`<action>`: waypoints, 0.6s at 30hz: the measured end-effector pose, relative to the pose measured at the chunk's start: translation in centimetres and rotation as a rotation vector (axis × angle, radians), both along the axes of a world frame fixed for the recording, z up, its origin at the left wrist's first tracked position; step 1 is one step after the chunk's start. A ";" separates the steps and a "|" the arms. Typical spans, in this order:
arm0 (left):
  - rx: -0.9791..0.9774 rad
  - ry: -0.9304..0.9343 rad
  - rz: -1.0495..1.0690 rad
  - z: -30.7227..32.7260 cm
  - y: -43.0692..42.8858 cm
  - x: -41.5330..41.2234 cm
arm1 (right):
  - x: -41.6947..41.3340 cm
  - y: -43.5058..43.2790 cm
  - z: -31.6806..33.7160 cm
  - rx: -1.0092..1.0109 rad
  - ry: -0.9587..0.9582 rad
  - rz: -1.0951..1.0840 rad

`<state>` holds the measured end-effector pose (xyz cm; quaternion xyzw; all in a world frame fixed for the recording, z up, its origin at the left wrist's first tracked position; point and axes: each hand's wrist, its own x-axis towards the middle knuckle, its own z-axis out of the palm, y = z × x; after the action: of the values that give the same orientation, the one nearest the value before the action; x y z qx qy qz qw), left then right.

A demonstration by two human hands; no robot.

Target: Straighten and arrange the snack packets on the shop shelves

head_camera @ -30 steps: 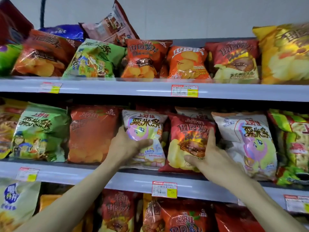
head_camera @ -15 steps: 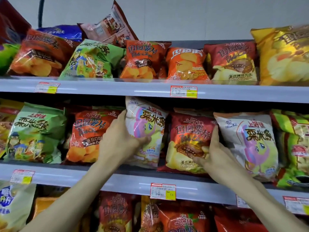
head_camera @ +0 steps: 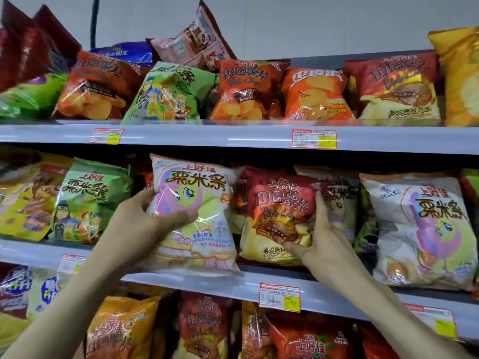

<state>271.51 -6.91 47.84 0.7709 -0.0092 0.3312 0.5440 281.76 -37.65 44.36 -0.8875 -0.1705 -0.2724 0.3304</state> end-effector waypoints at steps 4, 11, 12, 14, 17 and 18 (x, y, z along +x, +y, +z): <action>-0.080 -0.006 -0.038 -1.0 1.9 -1.9 | 0.3 2.8 -0.2 0.019 -0.017 0.062; -0.076 -0.051 -0.087 -2.1 2.3 -3.6 | 0.9 6.1 -0.3 0.012 -0.013 0.112; -0.082 -0.047 -0.102 -2.2 2.1 -3.5 | 0.7 6.1 -0.3 0.017 -0.020 0.117; -0.101 -0.036 -0.147 -2.2 1.0 -3.3 | 0.2 5.4 -0.7 0.023 -0.024 0.109; -0.118 -0.058 -0.199 -2.3 -1.7 -2.6 | -1.2 3.1 -1.2 0.106 -0.016 0.111; -0.120 -0.064 -0.219 -2.2 -2.8 -2.3 | -1.9 2.2 -1.3 0.145 -0.008 0.117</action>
<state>269.25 -9.67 45.65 0.7202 -0.0910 0.2941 0.6217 279.84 -35.49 43.05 -0.8486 -0.2029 -0.2680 0.4085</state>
